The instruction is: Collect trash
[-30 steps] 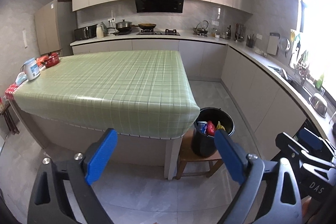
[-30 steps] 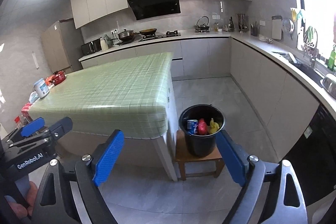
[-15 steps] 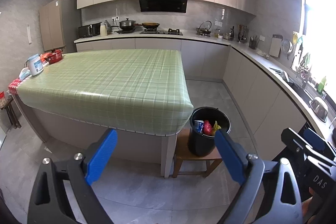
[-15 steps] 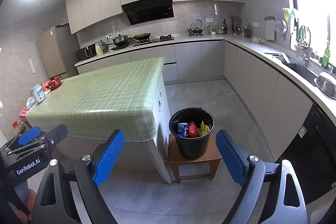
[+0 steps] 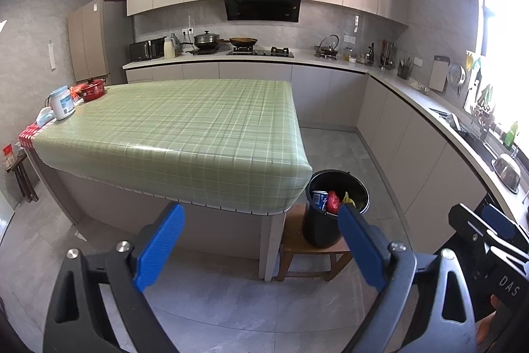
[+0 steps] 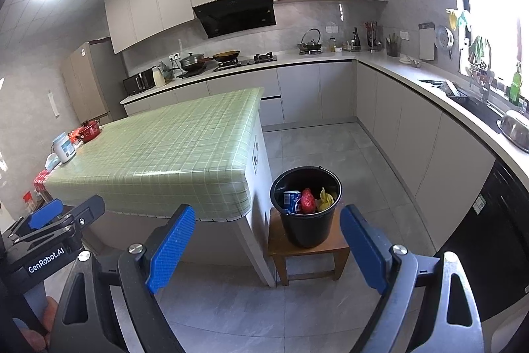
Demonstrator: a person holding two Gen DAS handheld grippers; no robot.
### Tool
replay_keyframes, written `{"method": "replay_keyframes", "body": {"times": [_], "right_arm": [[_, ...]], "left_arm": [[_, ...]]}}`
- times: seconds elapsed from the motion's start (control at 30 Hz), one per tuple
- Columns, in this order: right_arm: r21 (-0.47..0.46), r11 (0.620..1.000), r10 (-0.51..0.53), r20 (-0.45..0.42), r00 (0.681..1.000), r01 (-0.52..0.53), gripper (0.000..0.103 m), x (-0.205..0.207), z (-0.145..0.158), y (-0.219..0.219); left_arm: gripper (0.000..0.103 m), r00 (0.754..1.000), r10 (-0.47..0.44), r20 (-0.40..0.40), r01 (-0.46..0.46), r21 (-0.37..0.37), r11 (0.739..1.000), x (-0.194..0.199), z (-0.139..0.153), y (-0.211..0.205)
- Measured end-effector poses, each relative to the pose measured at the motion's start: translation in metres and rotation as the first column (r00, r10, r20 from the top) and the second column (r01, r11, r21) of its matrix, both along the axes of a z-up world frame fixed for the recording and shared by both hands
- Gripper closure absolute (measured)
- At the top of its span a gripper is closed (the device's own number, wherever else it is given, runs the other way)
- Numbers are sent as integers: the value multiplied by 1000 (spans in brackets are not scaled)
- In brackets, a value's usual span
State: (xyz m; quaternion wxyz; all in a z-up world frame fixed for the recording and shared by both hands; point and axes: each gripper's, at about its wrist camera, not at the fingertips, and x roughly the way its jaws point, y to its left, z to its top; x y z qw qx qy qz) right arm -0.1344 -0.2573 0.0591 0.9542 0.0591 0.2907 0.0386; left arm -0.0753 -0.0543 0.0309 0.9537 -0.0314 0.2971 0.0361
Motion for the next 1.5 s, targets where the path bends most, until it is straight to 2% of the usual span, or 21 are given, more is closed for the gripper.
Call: {"method": "replay_keyframes", "body": {"times": [1.2, 1.37, 1.5], "right_arm": [[14, 1000, -11, -31, 999, 11, 12, 1, -11, 0], [12, 1000, -16, -28, 999, 17, 12, 1, -12, -1], [13, 999, -29, -35, 999, 30, 12, 3, -16, -3]], "left_arm": [[7, 998, -38, -49, 38, -9, 999, 9, -4, -9], [8, 998, -65, -7, 65, -24, 998, 4, -2, -12], [7, 997, -74, 4, 74, -1, 997, 3, 3, -18]]}}
